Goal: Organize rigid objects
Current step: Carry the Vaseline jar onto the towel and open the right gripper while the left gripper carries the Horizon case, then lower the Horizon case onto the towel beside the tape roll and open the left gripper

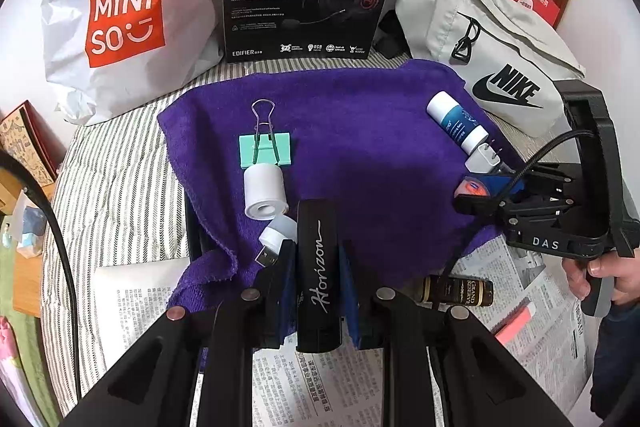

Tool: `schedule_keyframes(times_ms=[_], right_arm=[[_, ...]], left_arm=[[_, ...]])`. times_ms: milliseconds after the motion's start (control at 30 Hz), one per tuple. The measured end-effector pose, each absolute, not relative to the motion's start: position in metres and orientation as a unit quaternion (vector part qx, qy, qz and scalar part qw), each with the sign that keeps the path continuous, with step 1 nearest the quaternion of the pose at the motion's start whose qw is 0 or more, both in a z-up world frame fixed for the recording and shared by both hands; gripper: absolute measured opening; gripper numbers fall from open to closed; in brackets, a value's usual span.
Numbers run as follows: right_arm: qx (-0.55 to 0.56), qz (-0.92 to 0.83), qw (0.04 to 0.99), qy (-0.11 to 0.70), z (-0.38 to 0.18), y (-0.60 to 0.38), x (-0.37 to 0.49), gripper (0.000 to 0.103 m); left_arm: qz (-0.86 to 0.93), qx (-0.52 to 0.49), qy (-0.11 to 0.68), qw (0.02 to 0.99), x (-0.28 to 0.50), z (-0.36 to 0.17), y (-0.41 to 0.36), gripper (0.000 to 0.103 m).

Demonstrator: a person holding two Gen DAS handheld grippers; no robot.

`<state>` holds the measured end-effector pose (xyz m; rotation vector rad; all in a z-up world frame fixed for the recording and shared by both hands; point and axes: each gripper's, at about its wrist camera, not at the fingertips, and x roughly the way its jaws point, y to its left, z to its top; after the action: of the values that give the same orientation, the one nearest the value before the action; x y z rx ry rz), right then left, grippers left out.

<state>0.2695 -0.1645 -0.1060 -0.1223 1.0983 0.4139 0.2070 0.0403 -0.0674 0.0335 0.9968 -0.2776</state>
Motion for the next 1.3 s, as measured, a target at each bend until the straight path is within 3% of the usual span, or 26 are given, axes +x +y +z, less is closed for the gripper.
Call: schedule_keyframes(times_ms=[200, 633, 1300], right_arm=[[-0.052, 0.196, 0.829, 0.522, -0.104, -0.166, 0.267, 0.057], [-0.027, 0.215, 0.853, 0.474, -0.077, -0.191, 0.245, 0.059], [0.008, 0.238, 0.854, 0.462, -0.087, -0.207, 0.239, 0.059]], left_arm=[[-0.131, 0.015, 0.481, 0.867, 0.213, -0.070, 0.038, 0.021], [-0.120, 0.010, 0.486, 0.866, 0.235, -0.077, 0.020, 0.021], [-0.080, 0.030, 0.500, 0.862, 0.273, -0.106, 0.008, 0.021]])
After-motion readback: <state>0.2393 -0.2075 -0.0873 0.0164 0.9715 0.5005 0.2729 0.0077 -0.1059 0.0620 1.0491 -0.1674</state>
